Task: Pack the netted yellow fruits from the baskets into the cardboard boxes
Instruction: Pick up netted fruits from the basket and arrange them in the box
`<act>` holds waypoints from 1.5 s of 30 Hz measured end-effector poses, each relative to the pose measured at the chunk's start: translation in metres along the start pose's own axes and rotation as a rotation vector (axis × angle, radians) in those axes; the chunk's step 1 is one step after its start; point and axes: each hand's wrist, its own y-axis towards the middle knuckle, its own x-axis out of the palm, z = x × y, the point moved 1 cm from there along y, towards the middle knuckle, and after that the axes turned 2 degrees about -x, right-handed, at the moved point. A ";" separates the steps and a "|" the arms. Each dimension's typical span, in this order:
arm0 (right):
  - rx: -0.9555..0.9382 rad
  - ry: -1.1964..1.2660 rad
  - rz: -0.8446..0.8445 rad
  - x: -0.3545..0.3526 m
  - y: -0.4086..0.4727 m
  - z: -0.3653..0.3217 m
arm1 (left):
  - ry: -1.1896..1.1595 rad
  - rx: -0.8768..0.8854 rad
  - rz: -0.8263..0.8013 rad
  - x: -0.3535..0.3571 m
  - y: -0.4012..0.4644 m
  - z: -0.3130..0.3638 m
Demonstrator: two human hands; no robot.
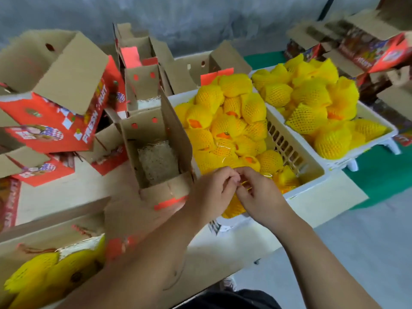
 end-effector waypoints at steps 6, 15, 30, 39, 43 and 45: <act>0.036 0.013 -0.110 -0.013 0.043 0.057 | 0.693 0.073 -0.047 0.021 0.047 -0.017; 0.120 0.185 0.095 0.018 0.183 0.082 | 0.780 -0.071 0.039 0.009 0.084 -0.035; 0.010 0.300 0.195 0.035 0.182 0.097 | 0.701 -0.160 0.099 0.009 0.083 -0.033; 0.030 0.539 0.133 0.018 0.173 0.088 | 0.760 -0.183 0.104 0.010 0.082 -0.035; -0.012 0.684 -0.096 0.017 0.168 0.081 | 0.720 -0.181 0.118 0.009 0.083 -0.035; 0.019 0.710 -0.159 0.017 0.167 0.079 | 0.644 -0.186 0.125 0.007 0.082 -0.035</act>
